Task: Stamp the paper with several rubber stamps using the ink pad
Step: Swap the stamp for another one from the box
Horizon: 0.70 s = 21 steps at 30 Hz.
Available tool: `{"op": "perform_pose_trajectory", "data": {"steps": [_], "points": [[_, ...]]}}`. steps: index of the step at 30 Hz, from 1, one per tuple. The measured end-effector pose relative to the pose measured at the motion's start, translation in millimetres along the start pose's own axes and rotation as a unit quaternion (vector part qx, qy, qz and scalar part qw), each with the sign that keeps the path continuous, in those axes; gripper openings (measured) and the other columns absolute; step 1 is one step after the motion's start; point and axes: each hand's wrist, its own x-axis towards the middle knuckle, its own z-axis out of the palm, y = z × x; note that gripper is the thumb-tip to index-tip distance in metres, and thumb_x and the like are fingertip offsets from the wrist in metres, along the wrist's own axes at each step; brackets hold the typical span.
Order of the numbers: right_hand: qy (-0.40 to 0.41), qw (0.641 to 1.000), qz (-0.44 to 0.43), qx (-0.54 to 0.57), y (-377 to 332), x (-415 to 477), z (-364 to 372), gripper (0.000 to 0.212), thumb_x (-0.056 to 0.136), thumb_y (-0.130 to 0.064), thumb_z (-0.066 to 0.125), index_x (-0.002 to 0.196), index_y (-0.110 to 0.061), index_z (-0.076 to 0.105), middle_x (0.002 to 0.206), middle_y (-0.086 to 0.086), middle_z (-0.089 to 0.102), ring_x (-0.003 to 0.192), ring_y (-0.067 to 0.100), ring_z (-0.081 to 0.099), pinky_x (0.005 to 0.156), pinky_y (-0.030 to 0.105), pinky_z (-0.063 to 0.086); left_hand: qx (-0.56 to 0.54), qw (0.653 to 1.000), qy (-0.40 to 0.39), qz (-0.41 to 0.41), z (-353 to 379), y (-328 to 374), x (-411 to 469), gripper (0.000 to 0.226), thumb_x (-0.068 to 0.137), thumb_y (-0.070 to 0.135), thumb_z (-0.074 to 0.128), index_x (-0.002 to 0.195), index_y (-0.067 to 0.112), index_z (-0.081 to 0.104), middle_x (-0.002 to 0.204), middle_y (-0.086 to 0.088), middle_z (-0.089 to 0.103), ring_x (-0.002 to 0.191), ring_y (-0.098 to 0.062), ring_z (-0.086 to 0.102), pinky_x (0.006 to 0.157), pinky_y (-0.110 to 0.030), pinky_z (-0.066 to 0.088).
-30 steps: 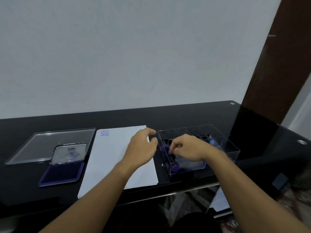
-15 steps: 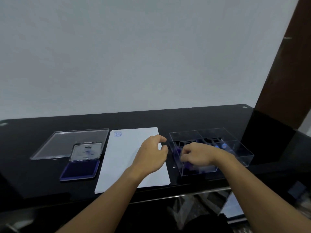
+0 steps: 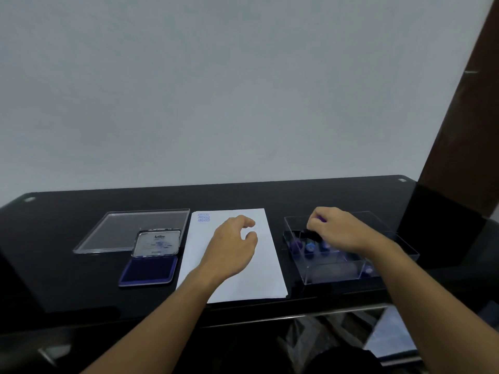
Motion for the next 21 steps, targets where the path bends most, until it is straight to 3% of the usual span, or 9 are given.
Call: {"op": "perform_pose_trajectory", "data": {"steps": [4,7,10,14,18,21], "points": [[0.03,0.999,-0.011,0.028,-19,3,7,0.03,0.1,-0.03,0.039,0.106,-0.006,0.057,0.096,0.008,0.063,0.079,0.023,0.056,0.068,0.036,0.044,-0.011,1.0,0.009,-0.008,-15,-10,-2,0.031,0.101,0.024,0.048,0.131,0.026,0.057,0.138,0.011,0.053,0.12,-0.006,0.048,0.095,-0.022,0.038],[0.042,0.994,-0.019,0.097,-34,7,14,0.03,0.099,-0.028,0.043,0.102,0.0,0.054,0.084,0.006,0.056,0.071,0.017,0.048,0.062,0.032,0.039,-0.016,0.999,0.023,-0.017,-28,-20,-3,0.031,0.101,0.024,0.048,0.131,0.027,0.058,0.137,0.012,0.053,0.113,-0.004,0.048,0.09,-0.022,0.037],[0.041,0.985,-0.032,0.167,-53,13,24,0.022,0.095,-0.022,0.047,0.092,-0.002,0.057,0.069,-0.001,0.054,0.059,0.014,0.042,0.053,0.03,0.033,-0.016,0.999,0.042,-0.028,-45,-36,-5,0.03,0.101,0.025,0.049,0.129,0.027,0.059,0.136,0.013,0.053,0.111,-0.004,0.049,0.085,-0.021,0.039],[0.012,0.979,-0.059,0.193,-80,22,44,0.02,0.095,-0.023,0.048,0.083,-0.01,0.058,0.054,-0.013,0.047,0.049,0.009,0.035,0.052,0.029,0.029,-0.002,0.995,0.08,-0.054,-73,-59,-6,0.031,0.098,0.021,0.051,0.128,0.023,0.061,0.129,0.006,0.06,0.111,-0.01,0.053,0.091,-0.024,0.039],[-0.019,0.981,-0.083,0.173,-107,34,72,0.025,0.097,-0.031,0.05,0.09,-0.008,0.055,0.065,-0.014,0.052,0.059,0.011,0.039,0.057,0.028,0.033,0.007,0.99,0.113,-0.08,-105,-87,-11,0.026,0.099,0.017,0.052,0.122,0.018,0.063,0.12,0.006,0.062,0.098,-0.006,0.057,0.082,-0.014,0.041],[-0.036,0.985,-0.102,0.136,-128,43,94,0.028,0.097,-0.032,0.05,0.096,-0.004,0.051,0.076,-0.005,0.051,0.063,0.013,0.039,0.058,0.027,0.033,0.02,0.986,0.138,-0.088,-127,-111,-16,0.024,0.099,0.016,0.054,0.121,0.017,0.065,0.12,0.004,0.063,0.105,-0.009,0.055,0.088,-0.02,0.037]]}}
